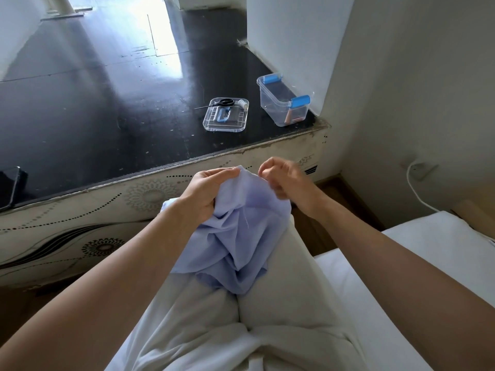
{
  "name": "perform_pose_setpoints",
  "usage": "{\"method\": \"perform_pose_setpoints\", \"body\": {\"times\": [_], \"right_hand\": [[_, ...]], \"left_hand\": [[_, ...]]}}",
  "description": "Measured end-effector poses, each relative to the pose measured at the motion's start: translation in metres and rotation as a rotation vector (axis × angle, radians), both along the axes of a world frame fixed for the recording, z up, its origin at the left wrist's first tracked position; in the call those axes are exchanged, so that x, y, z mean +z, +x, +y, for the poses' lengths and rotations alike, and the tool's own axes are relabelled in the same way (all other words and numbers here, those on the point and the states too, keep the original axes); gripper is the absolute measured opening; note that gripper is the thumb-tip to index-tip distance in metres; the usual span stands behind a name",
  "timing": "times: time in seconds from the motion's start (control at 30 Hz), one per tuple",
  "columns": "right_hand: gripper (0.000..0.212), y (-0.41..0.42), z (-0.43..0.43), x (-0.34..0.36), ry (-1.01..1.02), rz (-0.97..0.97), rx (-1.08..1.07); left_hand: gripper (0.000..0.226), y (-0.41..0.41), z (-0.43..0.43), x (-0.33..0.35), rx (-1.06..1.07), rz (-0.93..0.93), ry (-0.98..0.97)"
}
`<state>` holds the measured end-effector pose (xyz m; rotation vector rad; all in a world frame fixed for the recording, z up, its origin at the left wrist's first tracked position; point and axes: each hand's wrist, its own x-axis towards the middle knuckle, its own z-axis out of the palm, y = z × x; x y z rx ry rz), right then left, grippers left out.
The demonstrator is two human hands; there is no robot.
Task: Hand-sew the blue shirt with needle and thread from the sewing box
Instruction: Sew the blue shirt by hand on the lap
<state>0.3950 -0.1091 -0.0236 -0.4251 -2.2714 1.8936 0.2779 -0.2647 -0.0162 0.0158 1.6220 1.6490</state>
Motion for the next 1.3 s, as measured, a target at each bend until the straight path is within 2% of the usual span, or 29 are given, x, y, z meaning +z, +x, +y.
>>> {"method": "perform_pose_setpoints", "body": {"times": [0.1,0.27,0.33,0.5,0.6,0.67,1.1,1.3], "right_hand": [[0.026,-0.009,0.003,-0.001,0.007,0.074,-0.143],[0.029,-0.016,0.000,-0.006,-0.022,0.126,0.011],[0.033,-0.017,0.000,-0.008,-0.093,0.069,0.093],[0.038,-0.010,0.002,-0.013,0.000,-0.006,0.199],[0.036,-0.005,0.007,-0.013,0.020,0.028,0.186],[0.037,-0.001,0.009,-0.011,0.015,0.030,0.181],[0.042,0.003,0.013,-0.015,0.074,-0.029,0.203],[0.041,0.004,0.012,-0.016,0.067,-0.011,0.180]], "left_hand": [[0.003,0.002,-0.004,0.001,-0.121,0.174,-0.034],[0.006,0.003,-0.008,0.005,-0.317,0.405,-0.105],[0.007,0.003,-0.009,0.006,-0.331,0.453,-0.122],[0.006,0.001,-0.011,0.006,-0.343,0.568,-0.169],[0.022,-0.002,-0.011,0.003,-0.406,0.638,-0.264],[0.027,-0.004,-0.013,0.000,-0.409,0.640,-0.303],[0.006,-0.004,-0.012,0.000,-0.344,0.610,-0.234],[0.008,0.001,-0.011,0.001,-0.312,0.606,-0.197]]}}
